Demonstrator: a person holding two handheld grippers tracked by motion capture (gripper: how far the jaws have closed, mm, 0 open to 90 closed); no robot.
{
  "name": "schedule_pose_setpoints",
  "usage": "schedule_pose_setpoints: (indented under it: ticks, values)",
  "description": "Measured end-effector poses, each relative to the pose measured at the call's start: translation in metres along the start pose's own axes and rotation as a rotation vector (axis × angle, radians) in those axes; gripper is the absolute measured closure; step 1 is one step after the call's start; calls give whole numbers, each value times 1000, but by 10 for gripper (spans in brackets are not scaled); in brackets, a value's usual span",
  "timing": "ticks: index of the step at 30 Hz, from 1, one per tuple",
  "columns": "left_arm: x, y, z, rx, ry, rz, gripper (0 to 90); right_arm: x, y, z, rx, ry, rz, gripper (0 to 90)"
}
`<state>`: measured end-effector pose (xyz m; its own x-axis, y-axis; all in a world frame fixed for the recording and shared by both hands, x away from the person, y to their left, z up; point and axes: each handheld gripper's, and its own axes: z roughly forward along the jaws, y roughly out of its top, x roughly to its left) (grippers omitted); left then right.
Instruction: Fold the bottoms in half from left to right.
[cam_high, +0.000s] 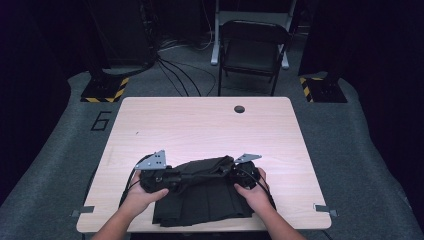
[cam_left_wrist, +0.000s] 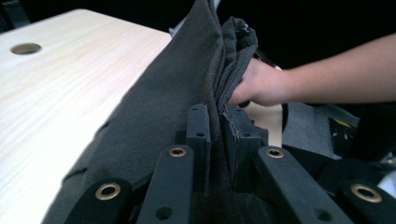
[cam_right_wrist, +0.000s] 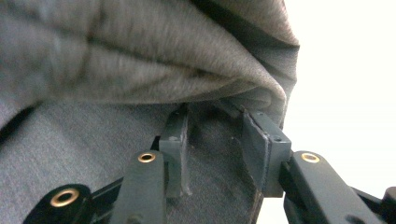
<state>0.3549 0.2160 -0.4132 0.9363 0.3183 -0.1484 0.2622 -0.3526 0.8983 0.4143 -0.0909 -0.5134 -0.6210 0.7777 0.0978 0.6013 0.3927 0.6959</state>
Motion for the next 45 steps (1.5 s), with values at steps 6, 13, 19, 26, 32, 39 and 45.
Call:
schedule_pose_setpoints:
  ticks: [6, 13, 19, 26, 32, 39, 45]
  values:
    - [-8, -13, 5, 12, -24, -17, 811, -1, -2, -8, -1, -5, -9, 533]
    - [-17, -31, 17, 65, -45, -19, 809, -13, -4, -38, -36, -38, 39, 531]
    - [-24, -43, 22, 99, -53, -29, 808, -14, 14, -64, -121, -27, 63, 529]
    - [-25, -49, 20, 110, -51, -31, 805, 22, 38, -64, -147, 81, -40, 506]
    - [-23, -57, 16, 118, -46, -52, 799, 33, 23, -43, -79, 112, -78, 503]
    - [-22, -60, 17, 118, -43, -77, 766, 31, 12, -37, -62, 115, -53, 501]
    - [-23, -64, 16, 122, -34, -91, 734, 31, 7, -32, -48, 115, -58, 499]
